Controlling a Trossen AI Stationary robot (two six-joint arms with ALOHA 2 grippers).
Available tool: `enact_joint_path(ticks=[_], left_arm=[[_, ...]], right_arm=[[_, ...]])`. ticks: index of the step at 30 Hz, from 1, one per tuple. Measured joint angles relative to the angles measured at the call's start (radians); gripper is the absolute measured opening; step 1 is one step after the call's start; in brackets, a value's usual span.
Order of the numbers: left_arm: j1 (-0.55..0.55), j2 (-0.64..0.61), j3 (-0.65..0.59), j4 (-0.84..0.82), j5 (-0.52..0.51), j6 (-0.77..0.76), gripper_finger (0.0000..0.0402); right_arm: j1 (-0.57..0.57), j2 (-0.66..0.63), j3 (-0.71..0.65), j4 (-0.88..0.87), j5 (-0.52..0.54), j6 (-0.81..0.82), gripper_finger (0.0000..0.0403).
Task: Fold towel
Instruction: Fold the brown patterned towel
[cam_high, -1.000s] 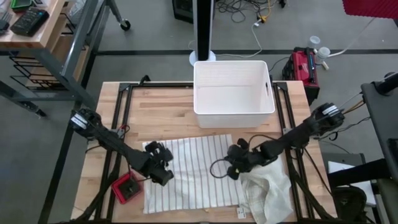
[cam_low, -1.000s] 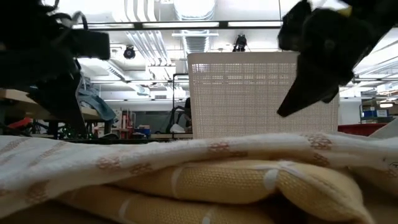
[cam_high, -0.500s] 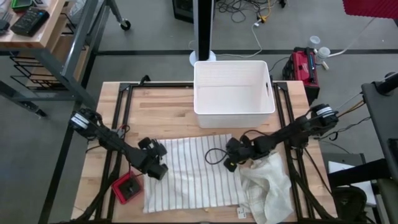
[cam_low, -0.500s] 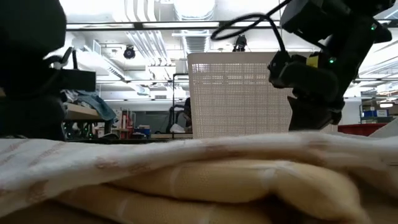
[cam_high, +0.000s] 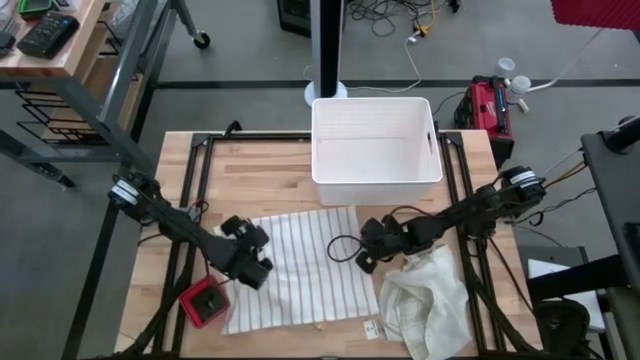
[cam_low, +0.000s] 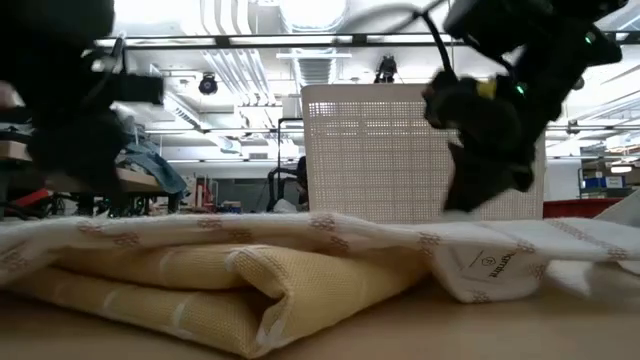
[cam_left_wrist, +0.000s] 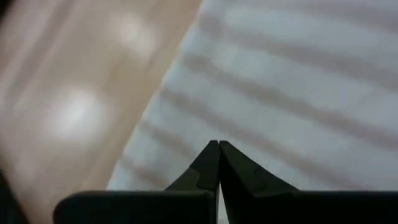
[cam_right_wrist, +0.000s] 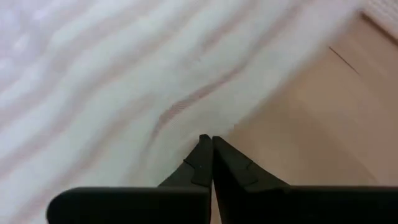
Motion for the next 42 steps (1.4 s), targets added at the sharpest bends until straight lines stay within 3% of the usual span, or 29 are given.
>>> enact_joint_path(ticks=[8,11,17,20,26,33,36,42], left_arm=[[0.004,0.0,0.082,0.082,-0.221,0.141,0.0],[0.004,0.0,0.076,0.085,-0.223,0.141,0.0],[0.003,0.0,0.041,0.115,-0.217,0.107,0.0],[0.002,0.0,0.032,0.136,-0.217,0.106,0.0],[0.002,0.0,0.031,0.152,-0.217,0.109,0.0],[0.002,0.0,0.031,0.155,-0.216,0.119,0.0],[0.002,0.0,0.031,0.147,-0.161,0.136,0.0],[0.0,0.0,0.03,0.042,0.094,0.101,0.0]], right_arm=[[-0.023,0.051,0.01,0.088,-0.01,-0.05,0.0],[-0.033,0.053,0.009,0.056,-0.013,-0.032,0.0],[-0.01,-0.004,0.015,0.007,0.135,0.003,0.0],[0.0,-0.015,0.015,0.026,0.16,-0.016,0.0],[-0.002,0.041,0.016,0.161,0.065,-0.108,0.0],[-0.041,0.114,0.016,0.087,-0.013,0.002,0.0],[-0.052,0.114,0.019,0.051,-0.023,0.046,0.0],[-0.053,0.089,0.019,-0.04,-0.03,0.119,0.0]])
